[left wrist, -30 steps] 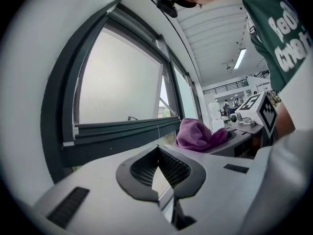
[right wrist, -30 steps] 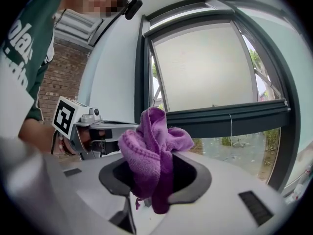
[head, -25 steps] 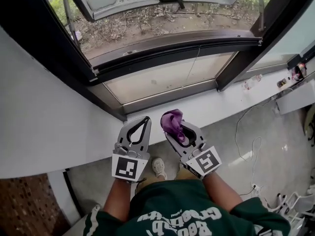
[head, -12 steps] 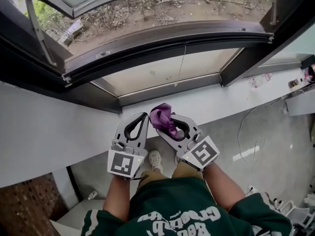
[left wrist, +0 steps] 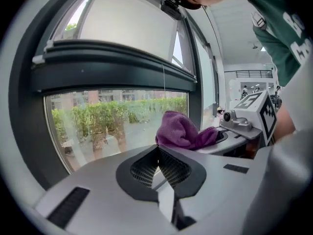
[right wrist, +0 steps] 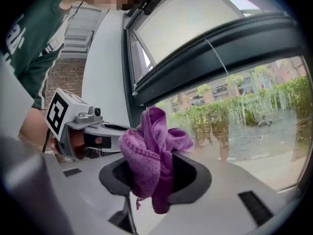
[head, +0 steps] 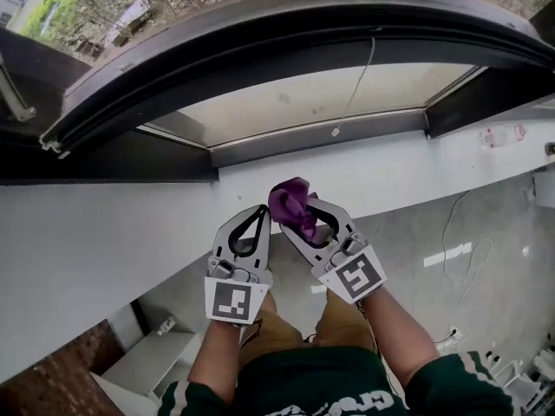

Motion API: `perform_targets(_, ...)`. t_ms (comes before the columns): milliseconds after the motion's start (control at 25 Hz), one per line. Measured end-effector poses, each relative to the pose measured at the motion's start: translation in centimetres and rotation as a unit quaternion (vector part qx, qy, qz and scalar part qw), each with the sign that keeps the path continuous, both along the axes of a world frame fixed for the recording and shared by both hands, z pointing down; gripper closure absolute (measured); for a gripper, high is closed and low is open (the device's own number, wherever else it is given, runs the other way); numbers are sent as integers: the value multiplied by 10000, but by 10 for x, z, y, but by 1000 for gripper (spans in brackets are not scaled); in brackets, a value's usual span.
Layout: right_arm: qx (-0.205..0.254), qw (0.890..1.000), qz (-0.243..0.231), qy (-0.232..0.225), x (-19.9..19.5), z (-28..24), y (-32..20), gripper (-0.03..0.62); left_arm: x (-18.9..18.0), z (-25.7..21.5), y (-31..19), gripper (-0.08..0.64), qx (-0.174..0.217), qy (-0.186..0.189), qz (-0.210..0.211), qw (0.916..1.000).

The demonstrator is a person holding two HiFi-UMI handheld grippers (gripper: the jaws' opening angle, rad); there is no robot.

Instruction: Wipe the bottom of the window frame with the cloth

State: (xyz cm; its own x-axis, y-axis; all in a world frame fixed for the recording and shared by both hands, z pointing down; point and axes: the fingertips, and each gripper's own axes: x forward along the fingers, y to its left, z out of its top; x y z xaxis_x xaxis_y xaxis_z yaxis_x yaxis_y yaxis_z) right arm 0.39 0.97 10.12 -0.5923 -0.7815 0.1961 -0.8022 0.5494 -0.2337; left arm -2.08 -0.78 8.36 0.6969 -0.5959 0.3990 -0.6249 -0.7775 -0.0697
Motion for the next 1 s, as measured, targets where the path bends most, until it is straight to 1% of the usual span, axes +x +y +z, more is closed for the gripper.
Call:
perform_targets(80, -184, 9998, 20, -103, -28, 44, -9, 428, -24, 38, -9, 557, -90, -37, -54, 9999)
perform_targets(120, -256, 9996, 31, -76, -45, 66, -13, 428, -39, 56, -14, 557, -146, 31, -81, 9999)
perform_targets(200, -262, 9995, 14, 147, -77, 101, -22, 428, -69, 86, -23, 557, -266, 315, -146, 9990)
perform_targets(240, -246, 9995, 31, 205, -88, 112, -25, 430, -81, 98, -26, 557, -300, 437, -155, 9985)
perform_targets(280, -263, 9994, 88, 197, -95, 119, -27, 430, -88, 107, -27, 558, -296, 484, -128, 9983)
perform_targets(360, -375, 9988, 211, 214, -98, 127, -28, 430, -94, 120, -28, 558, -252, 368, -60, 9990)
perform_targets(480, -480, 9984, 223, 174, -105, 137, -30, 430, -103, 137, -29, 558, -371, 258, -180, 9988)
perform_targets(520, -506, 9984, 205, 140, -112, 147, -31, 430, -111, 149, -30, 558, -397, 227, -220, 9987)
perform_targets(600, -692, 9972, 223, 165, -131, 185, -39, 430, -133, 184, -35, 558, -437, 141, -323, 9984)
perform_targets(680, -910, 9947, 341, 338, -144, 233, -53, 430, -153, 220, -43, 558, -464, 261, -564, 9970)
perform_targets(760, -1023, 9933, 389, 370, -150, 269, -66, 430, -166, 245, -54, 557, -397, 411, -843, 9948)
perform_targets(880, -1072, 9938, 202, 190, -157, 296, -76, 430, -180, 267, -65, 558, -321, 514, -1199, 9909)
perform_targets(920, -1085, 9939, 132, 170, -160, 302, -79, 430, -183, 271, -68, 558, -319, 539, -1283, 9898)
perform_targets(1000, -1111, 9936, -31, 208, -165, 315, -87, 430, -187, 280, -75, 558, -293, 476, -1349, 9893)
